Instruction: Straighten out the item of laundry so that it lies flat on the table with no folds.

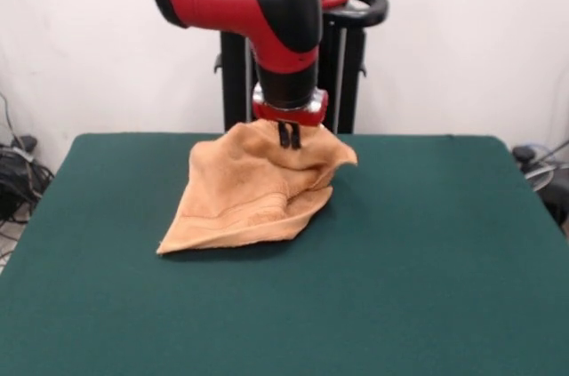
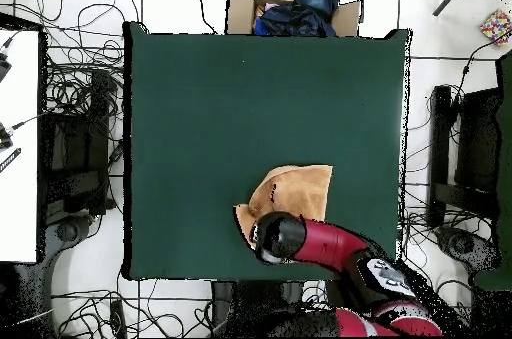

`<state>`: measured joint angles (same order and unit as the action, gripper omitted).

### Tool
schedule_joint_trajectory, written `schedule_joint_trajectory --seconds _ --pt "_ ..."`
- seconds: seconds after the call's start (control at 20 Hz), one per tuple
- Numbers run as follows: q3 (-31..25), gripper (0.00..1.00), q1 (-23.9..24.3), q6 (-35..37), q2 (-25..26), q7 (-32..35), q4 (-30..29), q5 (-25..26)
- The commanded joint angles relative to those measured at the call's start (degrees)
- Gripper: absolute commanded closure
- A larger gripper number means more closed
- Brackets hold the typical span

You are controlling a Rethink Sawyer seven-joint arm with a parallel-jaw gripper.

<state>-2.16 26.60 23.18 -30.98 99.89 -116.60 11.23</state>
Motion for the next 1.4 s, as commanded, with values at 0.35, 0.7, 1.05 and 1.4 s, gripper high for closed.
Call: schedule_joint_trajectory --seconds 0.35,0.7,1.05,1.4 --pt "-2.4 1.0 6.47 -0.12 8.32 -3.28 -1.62 12.66" --pt "-2.26 1.0 6.97 -3.93 10.39 0.4 -3.96 19.13" --pt "-8.65 1.0 7.44 -5.84 7.39 0.68 -1.04 20.02" --pt "-7.56 1.0 4.23 -20.1 -1.52 8.96 1.33 19.27"
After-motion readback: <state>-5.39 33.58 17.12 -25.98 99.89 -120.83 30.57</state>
